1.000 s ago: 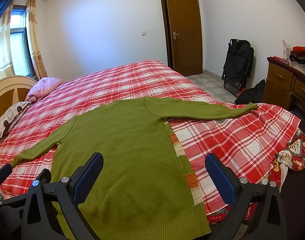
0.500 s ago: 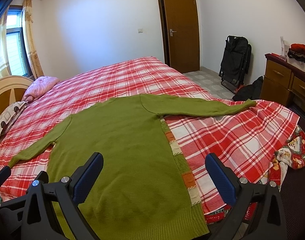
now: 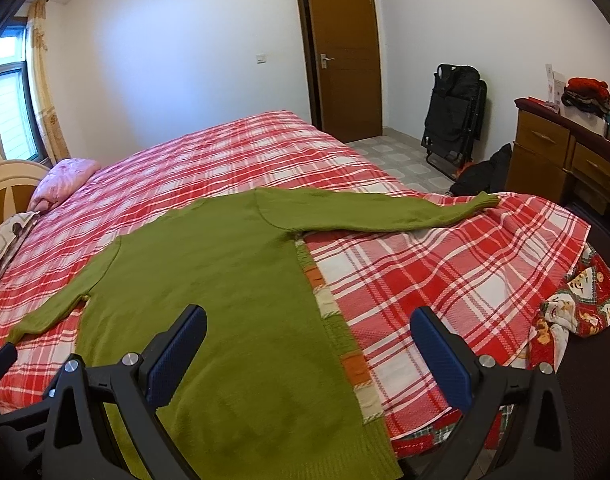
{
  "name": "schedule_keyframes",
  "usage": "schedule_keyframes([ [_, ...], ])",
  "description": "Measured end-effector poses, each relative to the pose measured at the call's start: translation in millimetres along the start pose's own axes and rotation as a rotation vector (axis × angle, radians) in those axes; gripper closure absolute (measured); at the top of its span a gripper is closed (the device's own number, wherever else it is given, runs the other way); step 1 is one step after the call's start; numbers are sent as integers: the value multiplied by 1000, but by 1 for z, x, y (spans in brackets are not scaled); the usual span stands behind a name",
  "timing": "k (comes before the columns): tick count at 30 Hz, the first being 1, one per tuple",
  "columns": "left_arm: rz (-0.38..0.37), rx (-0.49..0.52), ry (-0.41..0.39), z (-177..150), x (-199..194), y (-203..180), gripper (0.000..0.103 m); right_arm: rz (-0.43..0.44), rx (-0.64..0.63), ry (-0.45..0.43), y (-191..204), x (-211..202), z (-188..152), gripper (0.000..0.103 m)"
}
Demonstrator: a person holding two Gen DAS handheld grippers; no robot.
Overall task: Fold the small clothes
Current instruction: 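Grasp the green sweater's sleeve cuff with the right gripper and lift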
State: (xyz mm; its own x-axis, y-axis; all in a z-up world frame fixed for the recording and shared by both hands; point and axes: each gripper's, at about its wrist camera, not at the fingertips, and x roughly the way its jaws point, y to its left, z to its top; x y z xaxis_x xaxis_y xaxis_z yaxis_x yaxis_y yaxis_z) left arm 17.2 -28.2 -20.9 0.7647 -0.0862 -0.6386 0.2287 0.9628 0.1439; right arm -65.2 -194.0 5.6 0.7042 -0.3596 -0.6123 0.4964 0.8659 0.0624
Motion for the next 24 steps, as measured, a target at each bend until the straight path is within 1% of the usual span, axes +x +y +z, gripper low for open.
schedule_keyframes([
  [8, -60, -1, -1, 16, 22, -4, 0, -75, 18, 21, -21, 32, 10, 1],
  [10, -70, 13, -9, 21, 29, -9, 0, -99, 18, 35, -27, 45, 13, 1],
  [13, -81, 27, -10, 30, 40, -17, 0, -109, 23, 47, -39, 62, 18, 1],
  [15, -109, 26, -14, 35, 46, -20, 0, -104, 25, 43, -50, 72, 26, 1],
  [17, -139, 33, -25, 42, 52, -23, 0, -114, 26, 25, -65, 81, 38, 1],
  [19, -155, 48, -43, 48, 57, -28, 0, -114, 57, 8, -90, 90, 56, 1],
  [21, -168, 54, -52, 53, 62, -30, 0, -129, 137, 15, -120, 101, 71, 1],
  [22, -176, 52, -53, 56, 65, -31, 0, -123, 193, 24, -145, 112, 81, 1],
  [24, -180, 45, -38, 61, 74, -32, 0, -128, 265, 54, -177, 129, 93, 1],
])
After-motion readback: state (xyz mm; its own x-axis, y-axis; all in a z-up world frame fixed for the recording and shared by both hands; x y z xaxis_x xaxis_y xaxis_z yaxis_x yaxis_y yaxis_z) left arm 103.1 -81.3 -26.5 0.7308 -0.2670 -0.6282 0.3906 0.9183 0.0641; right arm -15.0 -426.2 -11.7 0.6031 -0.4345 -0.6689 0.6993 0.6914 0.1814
